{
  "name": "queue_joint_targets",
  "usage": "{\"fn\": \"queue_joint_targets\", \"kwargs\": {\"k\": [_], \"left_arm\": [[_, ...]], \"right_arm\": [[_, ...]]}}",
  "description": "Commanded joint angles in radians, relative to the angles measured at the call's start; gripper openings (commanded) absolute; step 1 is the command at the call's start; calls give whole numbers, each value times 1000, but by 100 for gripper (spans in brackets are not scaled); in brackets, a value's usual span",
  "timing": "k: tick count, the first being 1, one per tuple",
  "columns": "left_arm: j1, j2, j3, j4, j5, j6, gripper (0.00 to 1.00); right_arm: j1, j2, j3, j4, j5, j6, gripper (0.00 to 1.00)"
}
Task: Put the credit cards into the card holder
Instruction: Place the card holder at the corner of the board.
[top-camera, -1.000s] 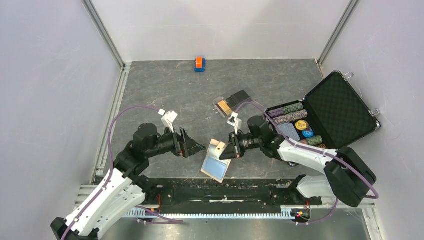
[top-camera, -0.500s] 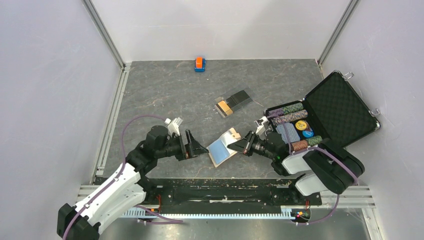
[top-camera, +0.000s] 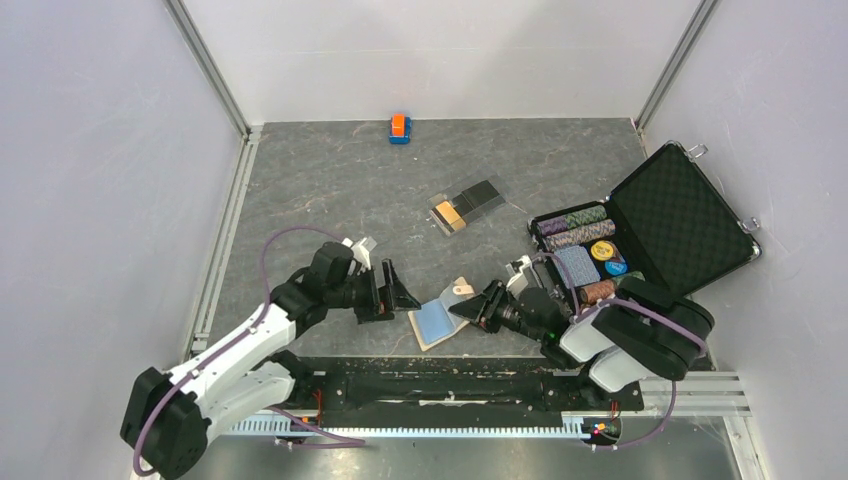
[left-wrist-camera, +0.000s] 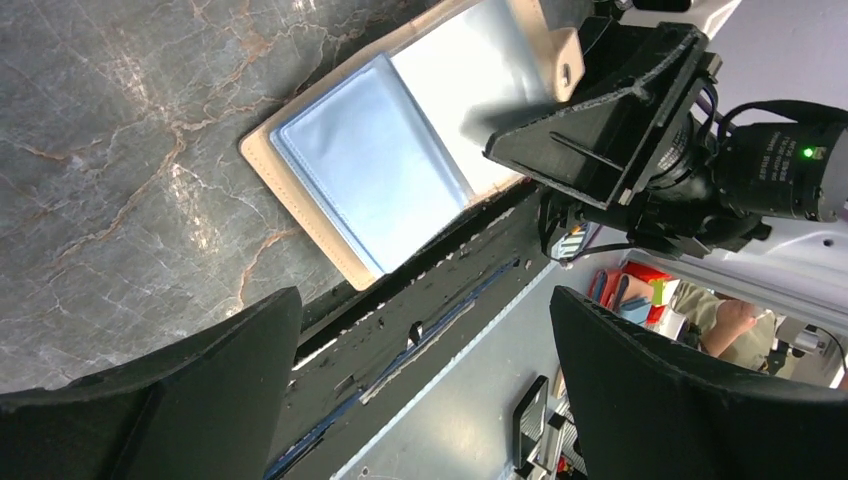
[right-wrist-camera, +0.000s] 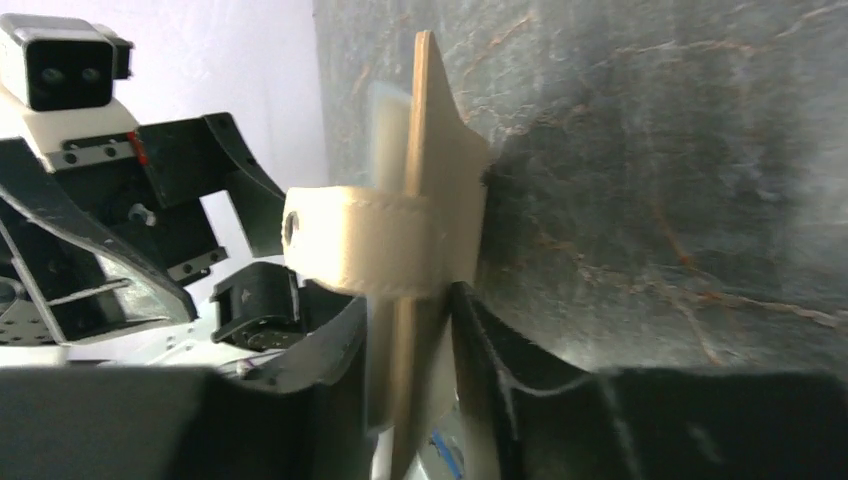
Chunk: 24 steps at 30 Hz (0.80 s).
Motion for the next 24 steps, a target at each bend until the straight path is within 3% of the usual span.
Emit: {"fn": "queue_joint_targets", "kwargs": {"k": [1, 6, 10, 13, 21, 24], "left_arm": [[1, 53, 73, -3, -3, 71, 100], [0, 118, 102, -53, -11, 86, 100], [0, 171, 70, -44, 1, 36, 99], [-2, 222, 30, 18, 33, -1, 91], [-12, 433, 44, 60, -9, 7, 86], [-25, 524, 70, 106, -10, 7, 79]], "right_arm": [[10, -93, -8, -185, 102, -8, 46], [10, -183, -3, -423, 64, -61, 75], [8, -234, 35, -637, 23, -154, 88], [-4, -256, 78, -789, 0, -221, 96], [-154, -420, 61, -1020, -34, -292, 98], [-204, -480, 73, -1102, -32, -332, 98]]}}
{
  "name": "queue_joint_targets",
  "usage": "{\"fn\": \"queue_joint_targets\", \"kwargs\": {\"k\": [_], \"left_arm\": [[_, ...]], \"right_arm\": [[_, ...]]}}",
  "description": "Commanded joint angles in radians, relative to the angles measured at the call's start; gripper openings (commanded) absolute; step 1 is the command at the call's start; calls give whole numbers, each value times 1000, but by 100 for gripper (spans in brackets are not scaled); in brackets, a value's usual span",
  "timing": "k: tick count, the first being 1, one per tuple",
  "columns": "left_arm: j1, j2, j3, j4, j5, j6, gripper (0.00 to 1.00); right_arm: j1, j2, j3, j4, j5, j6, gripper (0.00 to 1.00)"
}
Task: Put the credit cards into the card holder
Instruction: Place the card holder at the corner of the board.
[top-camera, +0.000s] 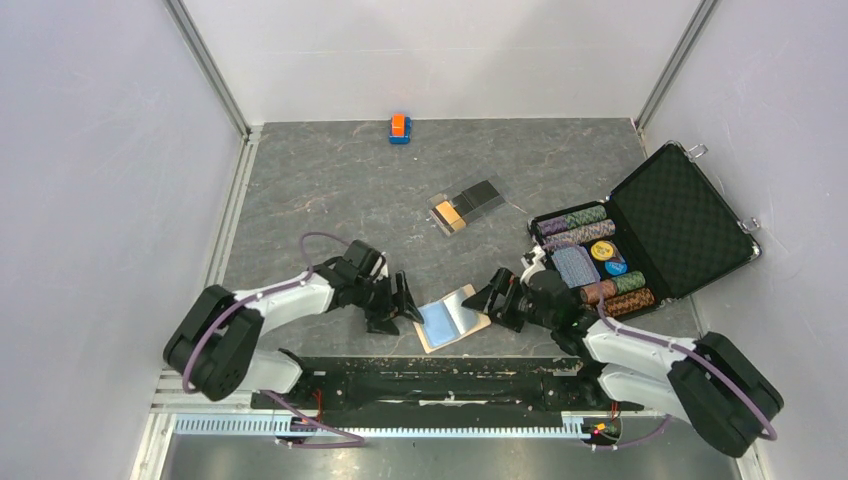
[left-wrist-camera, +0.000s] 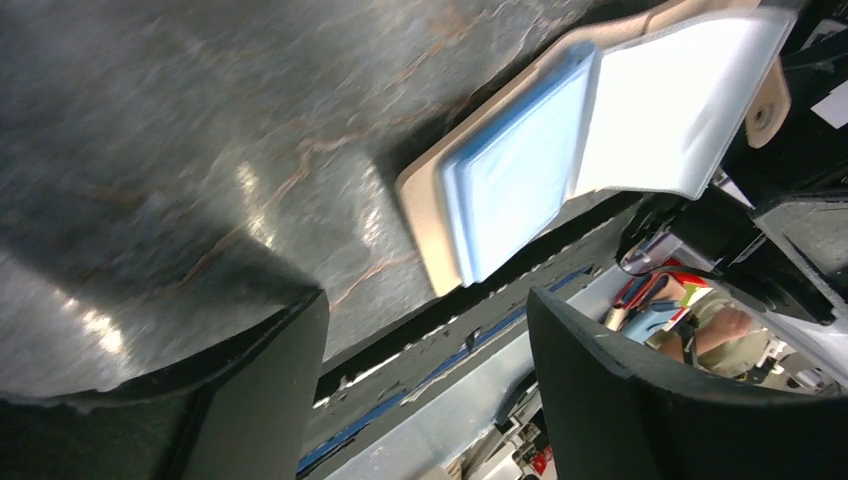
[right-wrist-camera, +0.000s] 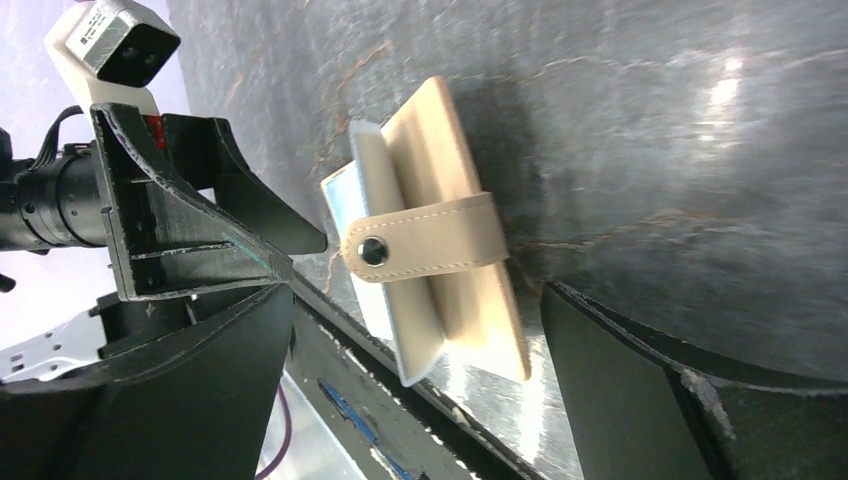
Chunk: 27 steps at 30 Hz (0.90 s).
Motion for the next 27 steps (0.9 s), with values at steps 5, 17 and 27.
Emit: {"fn": "queue_joint_targets", "kwargs": {"k": [5, 17, 27], "left_arm": [[-38, 225, 122, 93, -31, 36, 73], [-39, 370, 363, -95, -122, 201, 74], [-20, 362, 606, -125, -235, 240, 88]], "right_arm": [[-81, -76, 41, -417, 50, -166, 98], [-103, -74, 191, -558, 89, -280, 98], [-103, 16, 340, -580, 65, -354, 98]]}}
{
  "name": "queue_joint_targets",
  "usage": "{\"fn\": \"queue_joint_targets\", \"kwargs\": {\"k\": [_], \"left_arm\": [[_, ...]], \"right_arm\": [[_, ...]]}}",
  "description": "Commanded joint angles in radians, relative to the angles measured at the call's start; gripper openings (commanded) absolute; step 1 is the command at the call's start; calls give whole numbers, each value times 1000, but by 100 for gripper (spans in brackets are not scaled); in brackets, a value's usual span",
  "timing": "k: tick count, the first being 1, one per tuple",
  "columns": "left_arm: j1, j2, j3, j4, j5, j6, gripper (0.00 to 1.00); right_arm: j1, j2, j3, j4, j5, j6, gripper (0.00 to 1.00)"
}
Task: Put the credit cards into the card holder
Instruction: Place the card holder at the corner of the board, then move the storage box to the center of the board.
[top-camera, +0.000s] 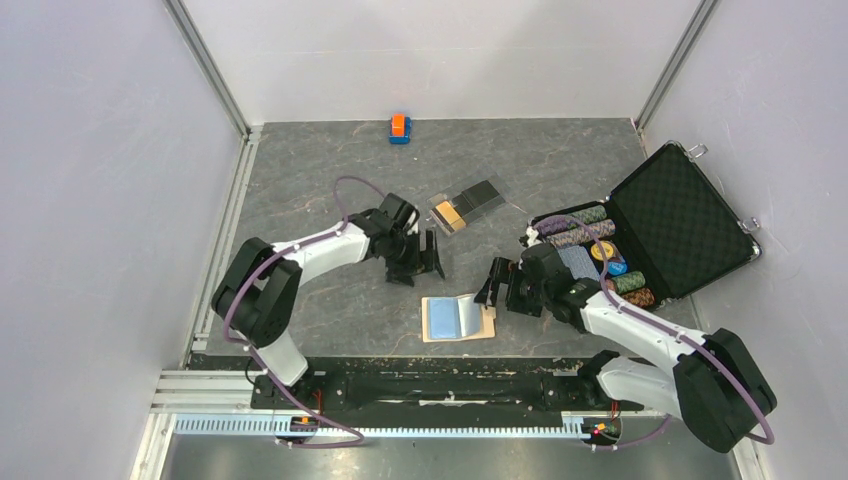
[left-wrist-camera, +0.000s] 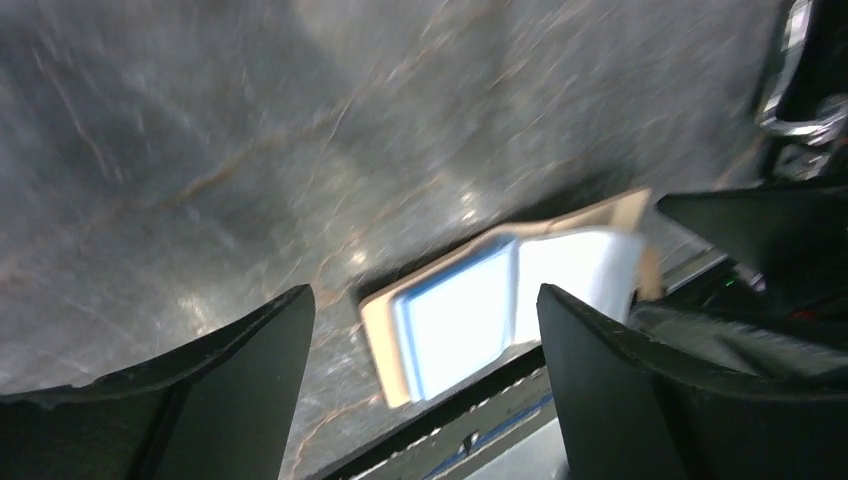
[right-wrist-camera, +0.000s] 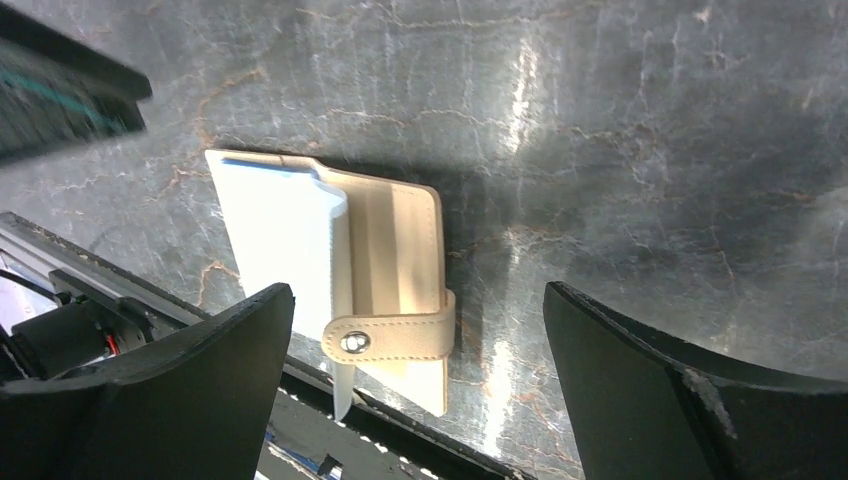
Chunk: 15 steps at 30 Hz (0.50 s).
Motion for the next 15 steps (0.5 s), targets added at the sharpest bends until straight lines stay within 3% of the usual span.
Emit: {"fn": "queue_joint_targets", "kwargs": {"k": [1, 15], "left_arm": [[20, 41, 180, -4, -77, 55, 87], [153, 298, 458, 34, -116, -54, 72]], "right_arm": [[-3, 5, 70, -8, 6, -29, 98], [-10, 4, 66, 0, -9, -25, 98]]}}
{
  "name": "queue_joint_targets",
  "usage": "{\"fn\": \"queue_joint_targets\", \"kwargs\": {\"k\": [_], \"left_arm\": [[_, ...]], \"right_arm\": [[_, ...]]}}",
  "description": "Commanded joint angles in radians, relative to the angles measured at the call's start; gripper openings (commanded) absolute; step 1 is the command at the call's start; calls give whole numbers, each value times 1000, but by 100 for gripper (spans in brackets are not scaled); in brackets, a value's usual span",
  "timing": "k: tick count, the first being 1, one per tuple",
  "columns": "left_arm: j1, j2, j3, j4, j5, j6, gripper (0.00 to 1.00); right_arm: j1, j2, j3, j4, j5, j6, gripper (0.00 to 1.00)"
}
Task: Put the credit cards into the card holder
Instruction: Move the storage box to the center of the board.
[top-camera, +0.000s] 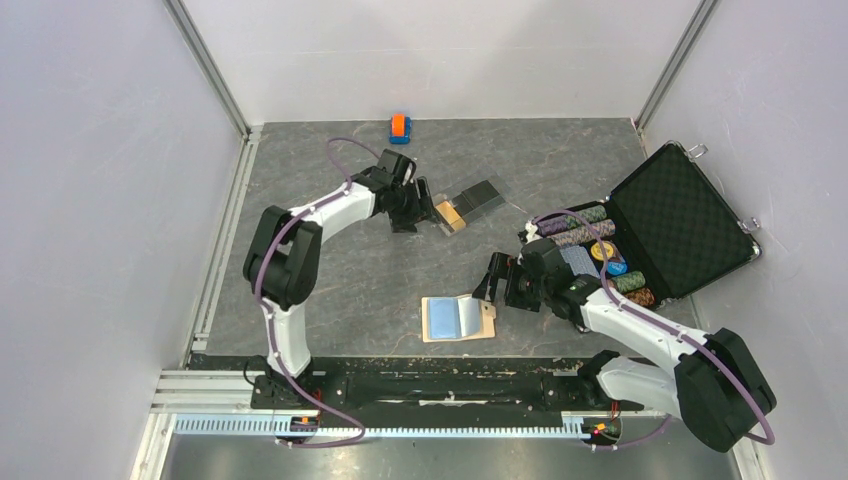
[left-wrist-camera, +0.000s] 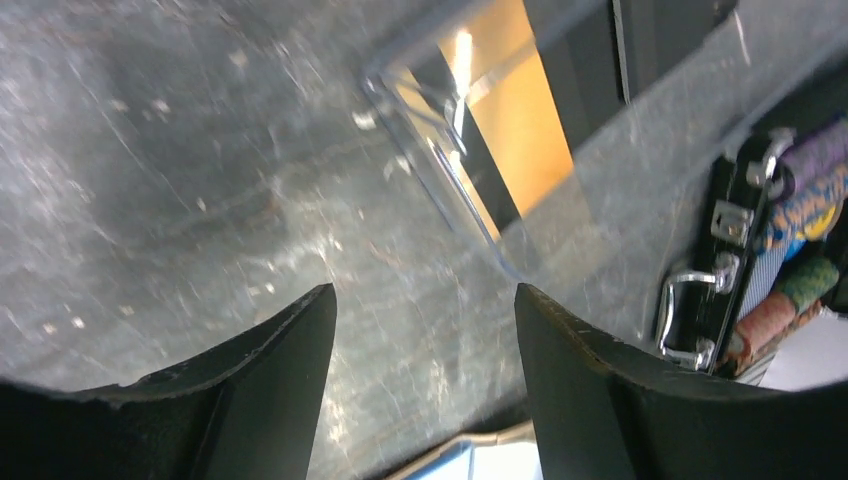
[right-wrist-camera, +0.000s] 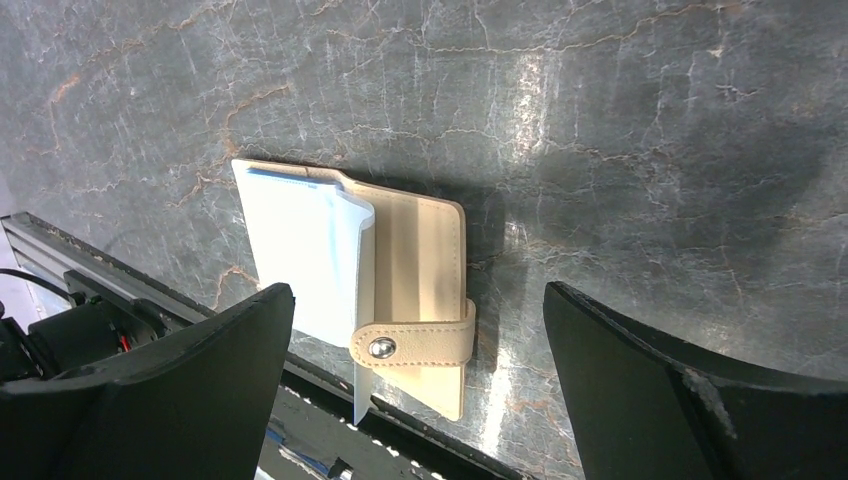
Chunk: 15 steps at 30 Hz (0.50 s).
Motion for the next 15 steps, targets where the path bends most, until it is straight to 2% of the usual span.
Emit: {"fn": "queue_joint_targets", "kwargs": {"k": [1, 5, 12, 15], "left_arm": [[29, 76, 91, 32, 1, -46, 71], [31, 135, 154, 33, 23, -49, 69], [30, 205, 206, 18, 4, -61, 59], [27, 232, 225, -14, -8, -46, 45]], "right_arm": [[-6, -4, 20, 7, -9, -10, 98], [-6, -10, 8, 7, -13, -10, 98], [-5, -16, 4, 6, -17, -14, 98], [-8, -15, 23, -13, 1, -31, 98]]}}
